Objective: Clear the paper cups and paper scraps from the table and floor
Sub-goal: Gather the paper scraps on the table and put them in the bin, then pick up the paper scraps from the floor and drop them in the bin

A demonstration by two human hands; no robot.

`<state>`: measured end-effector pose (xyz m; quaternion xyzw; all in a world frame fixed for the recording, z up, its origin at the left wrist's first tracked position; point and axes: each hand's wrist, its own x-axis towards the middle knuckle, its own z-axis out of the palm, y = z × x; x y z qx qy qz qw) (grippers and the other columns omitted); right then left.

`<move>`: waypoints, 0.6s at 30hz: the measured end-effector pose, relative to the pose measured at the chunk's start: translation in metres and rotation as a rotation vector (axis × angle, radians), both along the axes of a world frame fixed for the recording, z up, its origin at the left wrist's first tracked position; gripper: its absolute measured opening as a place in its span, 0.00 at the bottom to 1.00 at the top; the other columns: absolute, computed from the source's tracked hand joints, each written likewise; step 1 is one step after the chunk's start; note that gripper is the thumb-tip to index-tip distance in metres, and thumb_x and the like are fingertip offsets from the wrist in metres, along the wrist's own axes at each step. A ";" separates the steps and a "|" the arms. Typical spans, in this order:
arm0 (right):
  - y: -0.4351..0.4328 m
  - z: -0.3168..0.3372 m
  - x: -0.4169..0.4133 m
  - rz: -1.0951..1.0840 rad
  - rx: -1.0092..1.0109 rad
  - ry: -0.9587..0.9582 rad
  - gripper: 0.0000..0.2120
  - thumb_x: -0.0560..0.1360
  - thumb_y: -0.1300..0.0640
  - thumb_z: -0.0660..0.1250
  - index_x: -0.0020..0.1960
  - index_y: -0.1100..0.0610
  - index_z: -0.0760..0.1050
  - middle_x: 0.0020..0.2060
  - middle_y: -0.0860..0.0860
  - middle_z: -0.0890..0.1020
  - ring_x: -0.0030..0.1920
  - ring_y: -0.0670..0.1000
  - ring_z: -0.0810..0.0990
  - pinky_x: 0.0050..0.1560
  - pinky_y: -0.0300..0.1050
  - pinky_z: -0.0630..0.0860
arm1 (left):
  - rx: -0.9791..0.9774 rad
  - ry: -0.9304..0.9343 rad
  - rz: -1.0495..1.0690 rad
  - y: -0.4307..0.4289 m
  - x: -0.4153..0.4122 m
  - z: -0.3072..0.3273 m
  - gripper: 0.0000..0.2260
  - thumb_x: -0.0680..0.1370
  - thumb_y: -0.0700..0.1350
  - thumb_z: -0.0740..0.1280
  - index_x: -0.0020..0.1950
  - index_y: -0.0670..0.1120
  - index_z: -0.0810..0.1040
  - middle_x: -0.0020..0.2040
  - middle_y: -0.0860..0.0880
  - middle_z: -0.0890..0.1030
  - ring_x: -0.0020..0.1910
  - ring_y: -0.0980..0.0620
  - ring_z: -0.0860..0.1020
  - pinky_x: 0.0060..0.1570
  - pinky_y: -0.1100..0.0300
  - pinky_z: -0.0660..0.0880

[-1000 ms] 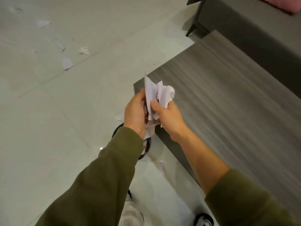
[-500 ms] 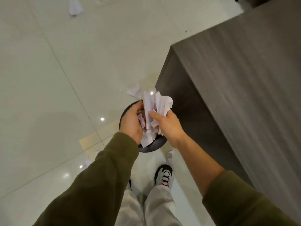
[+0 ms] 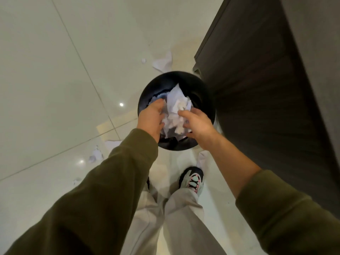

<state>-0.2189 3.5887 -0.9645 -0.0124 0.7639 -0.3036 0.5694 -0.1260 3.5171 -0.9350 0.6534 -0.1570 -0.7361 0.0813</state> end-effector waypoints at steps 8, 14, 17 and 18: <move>-0.004 0.029 -0.003 -0.121 -0.027 -0.005 0.11 0.77 0.56 0.60 0.58 0.58 0.75 0.53 0.55 0.79 0.54 0.53 0.78 0.61 0.51 0.74 | -0.143 0.035 -0.062 -0.003 0.010 0.025 0.13 0.79 0.45 0.60 0.63 0.43 0.73 0.62 0.45 0.76 0.60 0.48 0.76 0.60 0.54 0.73; -0.018 0.125 -0.018 -0.131 -0.218 0.069 0.09 0.76 0.60 0.61 0.48 0.63 0.78 0.50 0.64 0.81 0.52 0.59 0.81 0.58 0.53 0.76 | -0.302 0.104 -0.068 -0.024 -0.001 0.097 0.11 0.79 0.43 0.61 0.59 0.41 0.74 0.53 0.45 0.80 0.52 0.51 0.79 0.52 0.59 0.77; -0.027 0.178 -0.025 -0.121 -0.277 0.095 0.07 0.77 0.60 0.60 0.44 0.52 0.75 0.53 0.60 0.80 0.57 0.57 0.79 0.59 0.54 0.76 | -0.350 0.128 -0.058 -0.033 -0.003 0.138 0.10 0.78 0.42 0.62 0.58 0.41 0.75 0.52 0.45 0.80 0.51 0.51 0.80 0.50 0.58 0.78; -0.029 0.194 -0.028 -0.116 -0.297 0.105 0.06 0.78 0.59 0.60 0.45 0.52 0.74 0.51 0.57 0.81 0.55 0.55 0.80 0.57 0.51 0.77 | -0.364 0.130 -0.060 -0.036 -0.003 0.152 0.11 0.78 0.42 0.62 0.59 0.42 0.75 0.52 0.45 0.80 0.51 0.51 0.80 0.50 0.59 0.78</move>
